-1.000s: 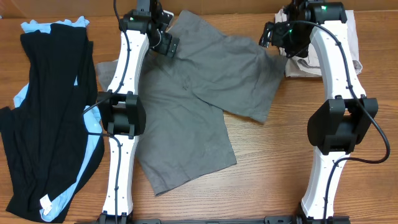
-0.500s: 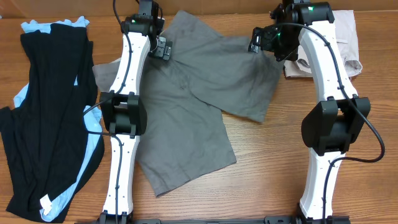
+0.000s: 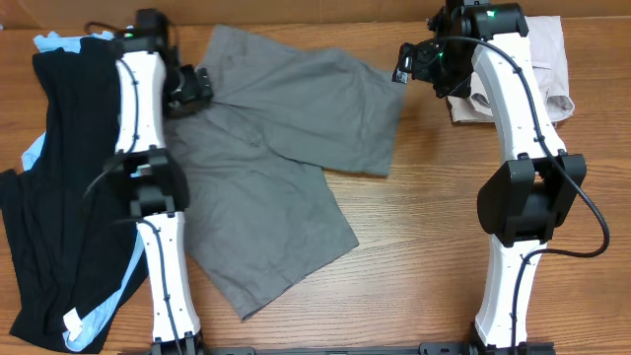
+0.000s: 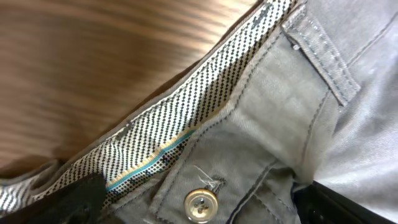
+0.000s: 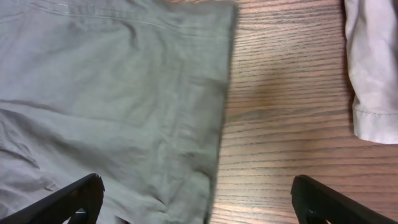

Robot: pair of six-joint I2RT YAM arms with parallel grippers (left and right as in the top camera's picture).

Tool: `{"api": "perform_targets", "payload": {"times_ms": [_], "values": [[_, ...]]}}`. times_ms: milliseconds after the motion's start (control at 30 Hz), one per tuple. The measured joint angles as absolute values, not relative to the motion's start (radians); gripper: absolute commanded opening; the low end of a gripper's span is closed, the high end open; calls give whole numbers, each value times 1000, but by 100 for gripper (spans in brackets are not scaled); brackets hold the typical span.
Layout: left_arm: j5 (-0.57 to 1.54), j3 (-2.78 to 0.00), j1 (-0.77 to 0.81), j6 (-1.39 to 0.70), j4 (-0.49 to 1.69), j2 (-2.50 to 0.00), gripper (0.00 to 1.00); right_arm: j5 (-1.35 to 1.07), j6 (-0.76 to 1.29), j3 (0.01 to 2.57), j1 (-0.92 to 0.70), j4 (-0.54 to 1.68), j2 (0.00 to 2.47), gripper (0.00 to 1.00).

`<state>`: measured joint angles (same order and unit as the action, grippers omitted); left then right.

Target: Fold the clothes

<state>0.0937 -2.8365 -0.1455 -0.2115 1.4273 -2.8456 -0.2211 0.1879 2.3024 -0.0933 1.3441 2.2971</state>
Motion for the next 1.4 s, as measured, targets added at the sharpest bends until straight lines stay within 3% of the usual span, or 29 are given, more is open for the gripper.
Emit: {"api": "perform_targets", "payload": {"times_ms": [467,800,1067,1400], "values": [[151,-3088,-163,-177,1629,-2884,100,-226,254,2302,-93,1385,2259,100],[161,-3107,-56,-150,1579,-2481,100,-229,282,2307,-130,1548,1932,100],[146,-3137,-1,-81,1633,-2142,100,-97,429,2315,-333,1616,1866,100],[67,-3128,-25,-58,1684,-2104,100,1,449,2138,-534,1633,1865,100]]}}
